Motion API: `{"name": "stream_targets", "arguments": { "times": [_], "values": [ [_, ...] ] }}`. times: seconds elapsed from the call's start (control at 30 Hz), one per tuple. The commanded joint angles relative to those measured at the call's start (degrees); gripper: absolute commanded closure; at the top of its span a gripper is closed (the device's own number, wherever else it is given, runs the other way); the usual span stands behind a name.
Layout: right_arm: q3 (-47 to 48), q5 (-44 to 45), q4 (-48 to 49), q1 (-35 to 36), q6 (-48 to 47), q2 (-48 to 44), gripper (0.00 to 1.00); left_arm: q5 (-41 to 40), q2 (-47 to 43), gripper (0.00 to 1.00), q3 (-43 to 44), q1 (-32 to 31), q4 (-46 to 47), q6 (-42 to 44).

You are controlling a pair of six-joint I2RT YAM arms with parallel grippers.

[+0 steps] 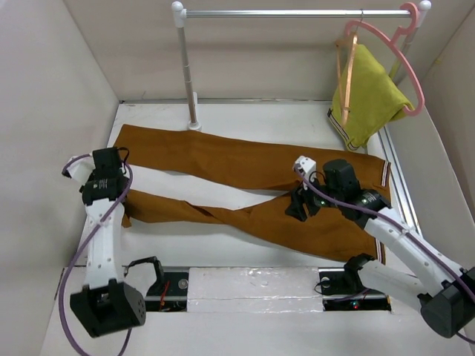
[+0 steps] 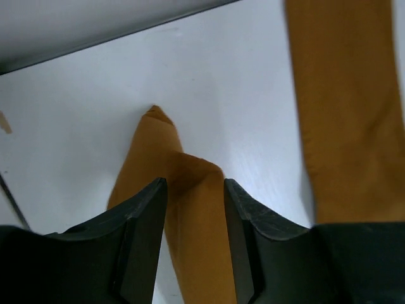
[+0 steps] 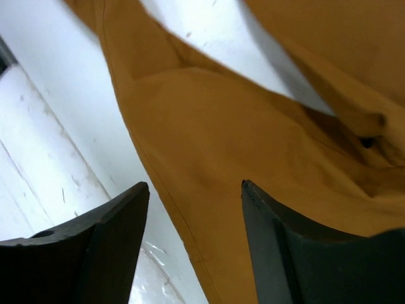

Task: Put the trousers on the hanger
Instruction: Flatten out the trousers at the center of the board.

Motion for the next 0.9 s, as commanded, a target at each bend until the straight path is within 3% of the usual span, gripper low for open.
{"name": "stream_targets", "arguments": {
  "times": [0.0,0.03,0.07,0.3,0.33,0.37,0.5,0.57,0.67,0.7,0.77,0.87],
  "values": [
    [-1.68,-3.70,0.86,2.07,-2.99,3.80,0.33,0.75,-5.52,0.63,2.39,-1.13,0.82,-4.36],
    [-1.68,-3.53,1.03,4.77,-3.44,5.12,0.32,0.57,-6.83,0.61,2.56,-1.13,0.11,-4.62],
    [-1.60,-2.83,1.03,6.19,-3.88,7.39,0.31,0.74,-7.88,0.51,2.57,-1.13,0.28,-3.41],
    [-0.98,2.53,4.55,17.62,-4.59,18.20,0.26,-5.14,-9.65,0.48,3.01,-6.05,-1.39,-0.24],
    [-0.98,3.41,6.64,18.24,-4.41,19.62,0.26,-5.41,-10.35,0.40,2.05,-6.58,-1.13,0.90],
    [-0.55,4.11,6.92,18.77,-4.41,21.20,0.26,-4.71,-10.44,0.34,0.99,-7.10,0.35,2.74],
    [2.01,12.54,7.18,20.97,-1.53,26.66,0.29,0.38,-8.95,0.30,-1.65,-7.11,4.13,4.77],
    [1.75,19.11,7.71,20.97,0.50,27.89,0.37,3.20,-6.15,0.29,-1.48,-7.11,5.02,6.71],
    [0.52,21.96,8.24,20.97,3.23,28.59,0.69,5.75,0.26,0.30,-0.08,-7.11,4.51,9.17],
    [-0.36,22.05,7.80,20.97,3.85,28.60,0.85,5.93,1.50,0.30,1.06,-7.11,3.63,9.70],
    [-1.42,20.31,5.26,20.45,4.29,26.85,1.00,5.93,3.18,0.31,1.51,-7.11,4.49,10.84],
    [-4.66,16.44,1.92,20.45,7.53,19.92,1.00,5.66,2.30,0.32,2.30,-7.11,6.07,11.72]
  ]
}}
